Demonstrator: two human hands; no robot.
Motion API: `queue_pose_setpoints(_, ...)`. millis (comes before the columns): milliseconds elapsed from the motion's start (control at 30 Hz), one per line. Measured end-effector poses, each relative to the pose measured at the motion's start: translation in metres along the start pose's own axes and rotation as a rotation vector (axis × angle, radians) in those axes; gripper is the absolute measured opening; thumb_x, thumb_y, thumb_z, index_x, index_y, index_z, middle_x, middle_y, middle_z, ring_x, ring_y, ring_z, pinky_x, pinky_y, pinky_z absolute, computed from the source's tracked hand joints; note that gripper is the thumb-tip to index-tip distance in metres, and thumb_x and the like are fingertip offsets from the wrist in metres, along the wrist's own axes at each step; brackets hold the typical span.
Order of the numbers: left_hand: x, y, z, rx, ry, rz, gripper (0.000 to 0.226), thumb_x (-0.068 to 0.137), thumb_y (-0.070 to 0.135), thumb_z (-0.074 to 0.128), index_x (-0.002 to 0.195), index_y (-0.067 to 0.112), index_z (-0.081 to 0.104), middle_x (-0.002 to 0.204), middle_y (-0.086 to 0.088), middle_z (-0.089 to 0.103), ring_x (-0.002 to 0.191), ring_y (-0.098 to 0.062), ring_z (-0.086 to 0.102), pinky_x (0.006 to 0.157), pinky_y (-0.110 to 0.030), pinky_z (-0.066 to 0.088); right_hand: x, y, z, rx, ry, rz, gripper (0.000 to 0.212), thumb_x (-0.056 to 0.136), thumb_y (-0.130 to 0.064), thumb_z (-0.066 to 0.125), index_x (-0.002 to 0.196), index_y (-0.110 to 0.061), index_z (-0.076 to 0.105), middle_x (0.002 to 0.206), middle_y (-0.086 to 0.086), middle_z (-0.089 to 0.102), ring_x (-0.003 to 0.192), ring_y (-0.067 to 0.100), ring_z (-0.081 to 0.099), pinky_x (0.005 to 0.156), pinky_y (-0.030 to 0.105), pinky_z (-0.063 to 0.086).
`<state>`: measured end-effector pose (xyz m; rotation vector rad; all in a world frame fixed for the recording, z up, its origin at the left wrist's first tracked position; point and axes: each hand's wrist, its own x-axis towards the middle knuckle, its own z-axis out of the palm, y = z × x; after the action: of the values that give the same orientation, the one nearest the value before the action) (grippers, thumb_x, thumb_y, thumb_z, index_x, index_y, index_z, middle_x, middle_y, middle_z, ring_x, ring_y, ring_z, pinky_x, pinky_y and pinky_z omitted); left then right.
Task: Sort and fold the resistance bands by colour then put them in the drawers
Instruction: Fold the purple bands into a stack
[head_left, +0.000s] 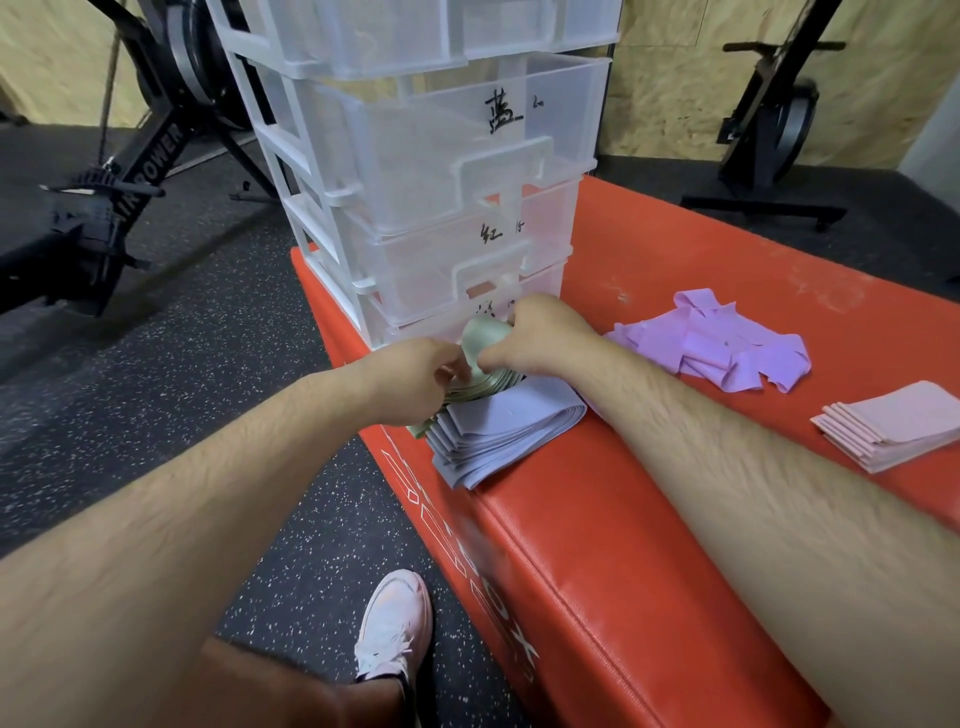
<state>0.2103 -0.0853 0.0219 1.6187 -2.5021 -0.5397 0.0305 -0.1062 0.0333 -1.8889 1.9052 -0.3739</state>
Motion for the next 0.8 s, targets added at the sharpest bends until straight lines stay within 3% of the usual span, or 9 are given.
queue_pose_setpoints(167, 0.005, 0.000, 0.005, -0.051, 0.308, 0.123, 0.031, 0.087, 0.007, 0.058, 0.117, 0.016, 0.059, 0.114, -0.002, 0.060, 0.097, -0.024, 0.063, 0.085, -0.037, 0.051, -0.003, 0.002, -0.009, 0.096, 0.063, -0.046, 0.032, 0.065, -0.041, 0.082, 0.068, -0.019, 0.059, 0.063, -0.005, 0.060, 0.057, 0.017, 0.059, 0.052, 0.027, 0.041)
queue_pose_setpoints(233, 0.009, 0.007, 0.004, -0.057, 0.381, 0.168, 0.046, 0.087, 0.005, 0.060, 0.129, 0.018, 0.051, 0.127, -0.004, 0.049, 0.096, -0.027, 0.064, 0.082, -0.043, 0.053, -0.005, 0.005, -0.011, 0.137, 0.056, -0.063, 0.032, 0.068, -0.038, 0.083, 0.068, -0.019, 0.057, 0.062, -0.005, 0.057, 0.054, 0.016, 0.055, 0.050, 0.027, 0.039)
queue_pose_setpoints(300, 0.012, 0.018, 0.000, 0.037, 0.424, 0.245, 0.065, 0.082, -0.001, 0.058, 0.142, 0.020, 0.042, 0.141, -0.002, 0.040, 0.103, -0.031, 0.061, 0.081, -0.046, 0.053, -0.006, 0.007, -0.012, 0.189, 0.039, -0.095, 0.034, 0.067, -0.038, 0.086, 0.074, -0.017, 0.061, 0.068, -0.001, 0.063, 0.057, 0.018, 0.062, 0.051, 0.032, 0.048)
queue_pose_setpoints(367, 0.015, 0.029, -0.008, 0.160, 0.383, 0.274, 0.077, 0.079, -0.003, 0.055, 0.148, 0.025, 0.036, 0.147, 0.003, 0.040, 0.116, -0.030, 0.053, 0.089, -0.046, 0.050, -0.008, 0.008, -0.013, 0.239, 0.025, -0.133, 0.038, 0.064, -0.041, 0.088, 0.082, -0.016, 0.065, 0.079, 0.003, 0.071, 0.064, 0.021, 0.071, 0.058, 0.038, 0.059)
queue_pose_setpoints(467, 0.024, 0.033, -0.019, 0.317, 0.224, 0.203, 0.070, 0.082, 0.007, 0.059, 0.144, 0.029, 0.035, 0.140, 0.004, 0.051, 0.121, -0.026, 0.048, 0.094, -0.043, 0.046, -0.013, 0.008, -0.012, 0.249, 0.014, -0.217, 0.035, 0.067, -0.038, 0.091, 0.081, -0.020, 0.064, 0.071, -0.009, 0.065, 0.058, 0.008, 0.062, 0.054, 0.029, 0.051)
queue_pose_setpoints(567, 0.029, 0.029, -0.021, 0.295, 0.168, 0.151, 0.064, 0.080, 0.013, 0.065, 0.139, 0.026, 0.042, 0.131, 0.001, 0.053, 0.116, -0.027, 0.052, 0.089, -0.040, 0.046, -0.017, 0.010, -0.019, 0.269, -0.078, -0.260, 0.026, 0.073, -0.030, 0.087, 0.073, -0.025, 0.061, 0.060, -0.017, 0.058, 0.051, -0.002, 0.052, 0.049, 0.017, 0.042)
queue_pose_setpoints(633, 0.030, 0.025, -0.021, 0.283, 0.173, 0.152, 0.058, 0.080, 0.013, 0.068, 0.133, 0.022, 0.047, 0.127, -0.001, 0.053, 0.113, -0.028, 0.054, 0.088, -0.041, 0.047, -0.013, 0.017, -0.028, 0.332, -0.128, -0.196, 0.016, 0.077, -0.029, 0.077, 0.089, -0.022, 0.070, 0.074, -0.017, 0.064, 0.068, 0.002, 0.058, 0.061, 0.018, 0.045)
queue_pose_setpoints(700, 0.030, 0.020, -0.021, 0.239, 0.187, 0.177, 0.051, 0.079, 0.009, 0.069, 0.125, 0.019, 0.051, 0.124, 0.000, 0.051, 0.110, -0.029, 0.055, 0.088, -0.043, 0.047, -0.003, 0.032, -0.031, 0.418, -0.102, -0.079, 0.038, 0.080, -0.019, 0.065, 0.118, -0.020, 0.068, 0.099, -0.006, 0.070, 0.086, 0.015, 0.064, 0.076, 0.032, 0.052)
queue_pose_setpoints(800, 0.027, 0.017, -0.018, 0.219, 0.199, 0.202, 0.046, 0.076, 0.006, 0.068, 0.118, 0.019, 0.054, 0.122, 0.002, 0.052, 0.105, -0.029, 0.056, 0.086, -0.043, 0.047, 0.003, 0.055, -0.021, 0.295, -0.129, -0.039, 0.051, 0.079, -0.005, 0.056, 0.125, -0.027, 0.060, 0.116, -0.001, 0.070, 0.101, 0.020, 0.067, 0.087, 0.039, 0.056)
